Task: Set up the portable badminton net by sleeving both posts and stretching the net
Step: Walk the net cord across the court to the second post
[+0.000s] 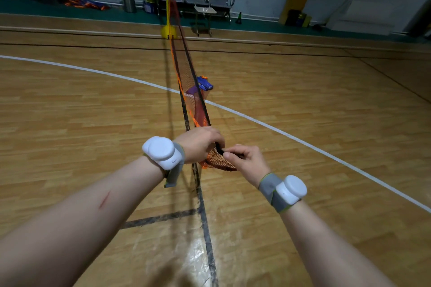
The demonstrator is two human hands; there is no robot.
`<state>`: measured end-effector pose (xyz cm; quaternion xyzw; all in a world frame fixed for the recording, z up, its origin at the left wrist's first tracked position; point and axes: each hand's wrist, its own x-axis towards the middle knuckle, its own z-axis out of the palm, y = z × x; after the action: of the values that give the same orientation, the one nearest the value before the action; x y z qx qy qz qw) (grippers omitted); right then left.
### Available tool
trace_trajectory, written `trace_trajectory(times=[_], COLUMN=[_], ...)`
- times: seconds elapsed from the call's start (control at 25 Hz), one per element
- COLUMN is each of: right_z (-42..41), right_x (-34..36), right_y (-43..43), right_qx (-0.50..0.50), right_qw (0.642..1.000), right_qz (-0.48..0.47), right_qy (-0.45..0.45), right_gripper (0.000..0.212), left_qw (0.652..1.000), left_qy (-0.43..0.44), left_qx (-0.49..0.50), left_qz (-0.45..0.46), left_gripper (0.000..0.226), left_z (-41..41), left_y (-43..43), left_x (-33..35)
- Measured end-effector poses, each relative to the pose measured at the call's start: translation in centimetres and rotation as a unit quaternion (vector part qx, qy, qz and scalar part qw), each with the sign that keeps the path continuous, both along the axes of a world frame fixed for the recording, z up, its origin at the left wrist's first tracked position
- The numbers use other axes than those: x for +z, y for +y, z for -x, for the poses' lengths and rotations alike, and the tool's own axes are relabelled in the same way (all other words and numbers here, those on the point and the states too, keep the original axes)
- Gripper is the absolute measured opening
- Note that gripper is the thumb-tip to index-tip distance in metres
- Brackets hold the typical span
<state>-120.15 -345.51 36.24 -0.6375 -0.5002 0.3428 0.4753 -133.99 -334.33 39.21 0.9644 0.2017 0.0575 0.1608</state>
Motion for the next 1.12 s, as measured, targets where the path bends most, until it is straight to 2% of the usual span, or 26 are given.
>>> trace_trajectory(times=[0.12, 0.2, 0.36, 0.48, 0.6, 0.8, 0.88, 1.12], right_z=[-0.9, -1.0, -0.8, -0.7, -0.6, -1.2, -1.3, -2.6], right_x=[-0.2, -0.6, -1.6, -2.2, -2.5, -4.2, -4.7, -3.3], right_y=[-1.1, -1.3, -1.3, -1.1, -0.7, -1.2, -1.7, -3.7], right_qx=[0.004, 0.006, 0.035, 0.039, 0.032, 0.029, 0.023, -0.012], right_qw=[0.999, 0.999, 0.999, 0.997, 0.998, 0.999, 0.998, 0.999], right_qz=[-0.009, -0.002, 0.009, -0.021, -0.024, 0.04, 0.058, 0.029], right_qy=[-0.049, -0.052, -0.005, 0.058, 0.041, 0.023, 0.027, 0.009], right_gripper=[0.012, 0.018, 0.024, 0.029, 0.027, 0.017, 0.016, 0.018], left_qw=[1.0, 0.999, 0.997, 0.996, 0.995, 0.988, 0.988, 0.981], left_qy=[0.014, 0.015, 0.004, -0.025, -0.038, -0.092, -0.076, -0.06], left_qx=[0.025, 0.042, 0.057, 0.068, 0.072, 0.119, 0.125, 0.185], left_qz=[-0.005, -0.016, -0.047, -0.048, -0.059, -0.04, -0.048, 0.002], left_gripper=[0.021, 0.02, 0.016, 0.012, 0.012, 0.013, 0.012, 0.009], left_z=[-0.2, 0.2, 0.7, 1.2, 1.4, 2.1, 2.6, 3.1], left_y=[-1.3, -1.8, -3.0, -3.4, -3.9, -3.4, -2.9, -1.9], left_x=[0.3, 1.1, 2.6, 3.4, 4.0, 5.1, 5.1, 3.0])
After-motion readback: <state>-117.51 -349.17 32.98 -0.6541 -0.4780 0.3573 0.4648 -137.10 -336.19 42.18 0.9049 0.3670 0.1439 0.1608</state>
